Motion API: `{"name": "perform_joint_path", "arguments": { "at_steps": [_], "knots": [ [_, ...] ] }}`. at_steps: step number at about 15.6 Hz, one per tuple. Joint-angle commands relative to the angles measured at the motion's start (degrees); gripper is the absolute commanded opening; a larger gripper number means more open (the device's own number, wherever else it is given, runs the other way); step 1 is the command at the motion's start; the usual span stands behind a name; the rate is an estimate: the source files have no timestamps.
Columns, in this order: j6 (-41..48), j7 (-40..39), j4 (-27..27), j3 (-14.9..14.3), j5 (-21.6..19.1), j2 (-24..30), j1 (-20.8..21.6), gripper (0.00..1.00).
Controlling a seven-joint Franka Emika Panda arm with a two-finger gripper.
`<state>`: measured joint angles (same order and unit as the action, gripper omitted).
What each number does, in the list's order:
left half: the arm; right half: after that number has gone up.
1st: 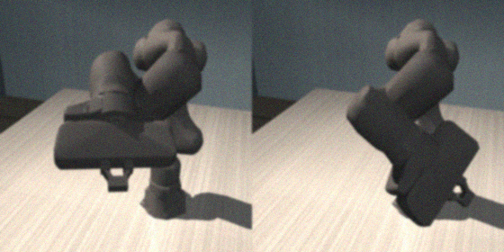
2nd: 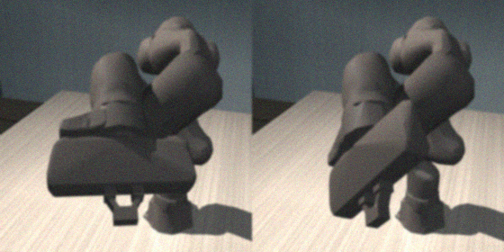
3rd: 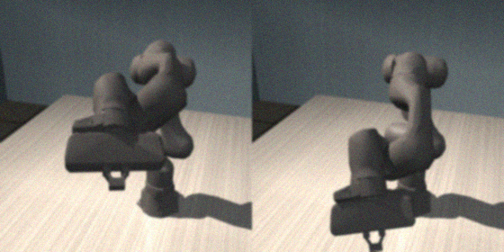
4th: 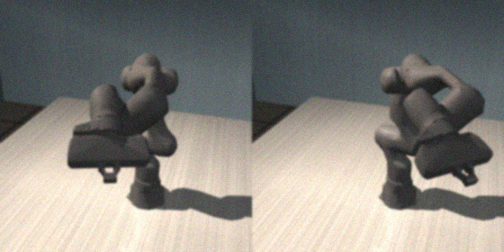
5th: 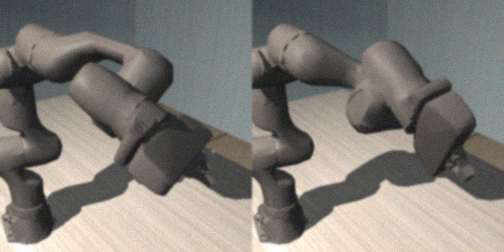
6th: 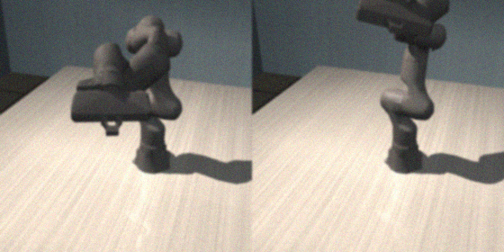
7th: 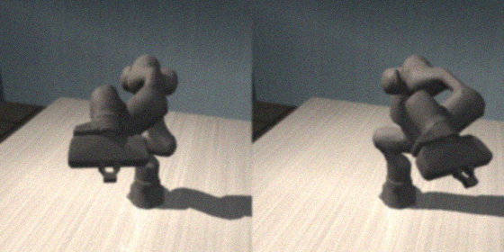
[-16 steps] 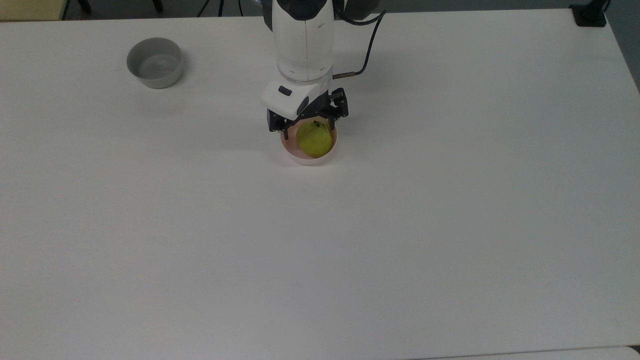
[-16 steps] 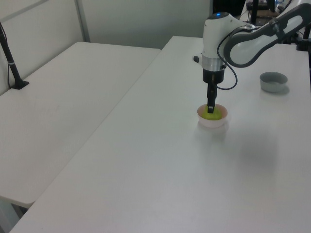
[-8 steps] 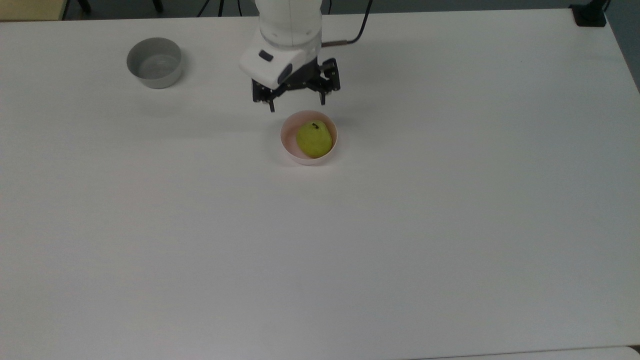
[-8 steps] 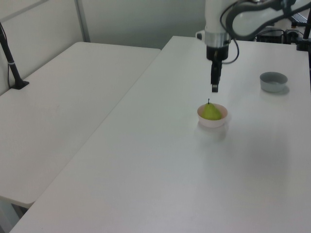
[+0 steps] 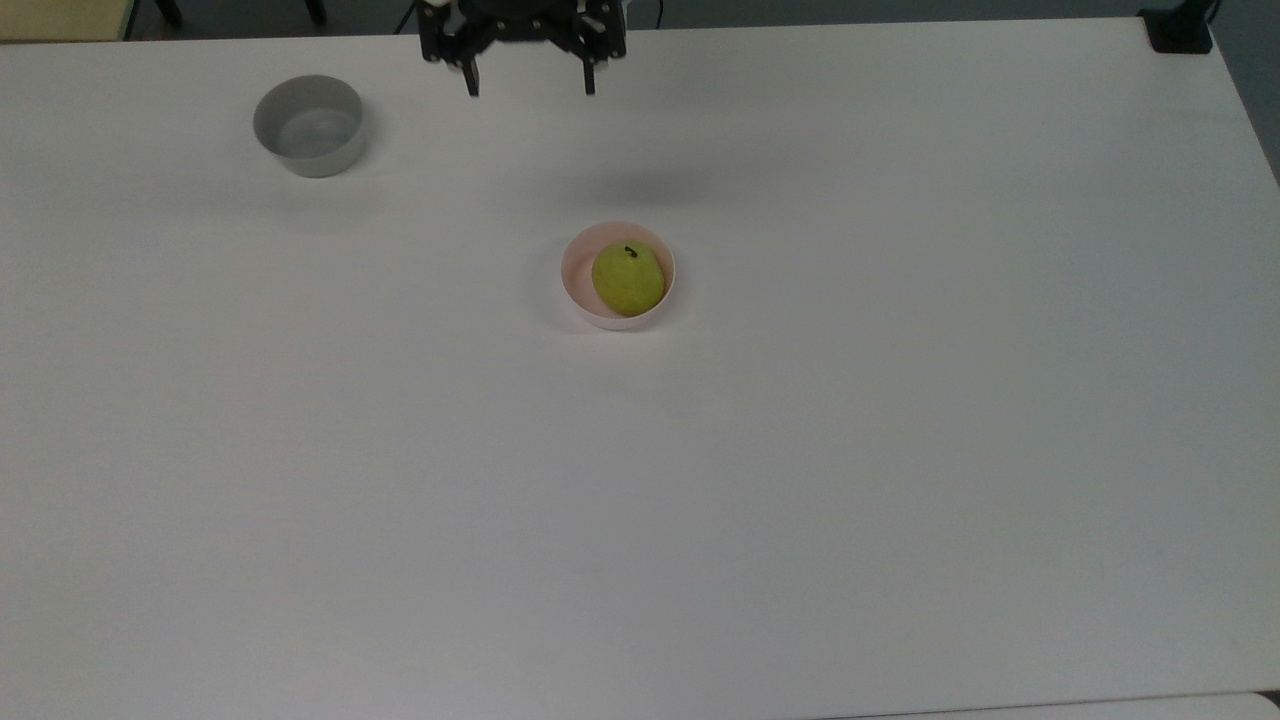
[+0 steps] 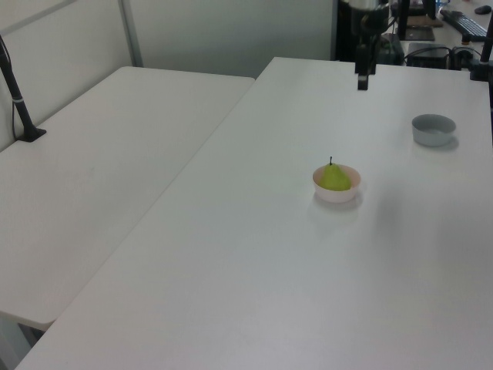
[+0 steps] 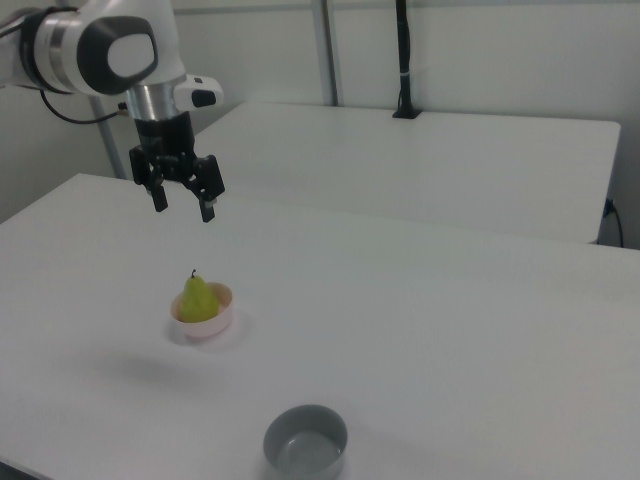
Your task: Place the pear in the bowl
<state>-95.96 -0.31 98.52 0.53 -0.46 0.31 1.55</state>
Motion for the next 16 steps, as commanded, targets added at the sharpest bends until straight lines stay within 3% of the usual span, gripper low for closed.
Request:
{"name": "perform_joint_path", "arguments": {
  "at_steps": [1, 6, 10, 16],
  "knots": [
    [8.4, 1.6, -4.1, -0.7, 0.7, 1.0, -0.9, 1.00],
    [8.7, -0.2, -4.7, -1.4, 0.4, 2.2, -3.9, 1.00],
    [4.2, -8.3, -5.0, -4.0, -0.3, 2.0, -4.0, 1.00],
    [-2.1, -10.3, -4.9, -5.0, -1.1, 1.4, -3.8, 1.00]
  ]
}}
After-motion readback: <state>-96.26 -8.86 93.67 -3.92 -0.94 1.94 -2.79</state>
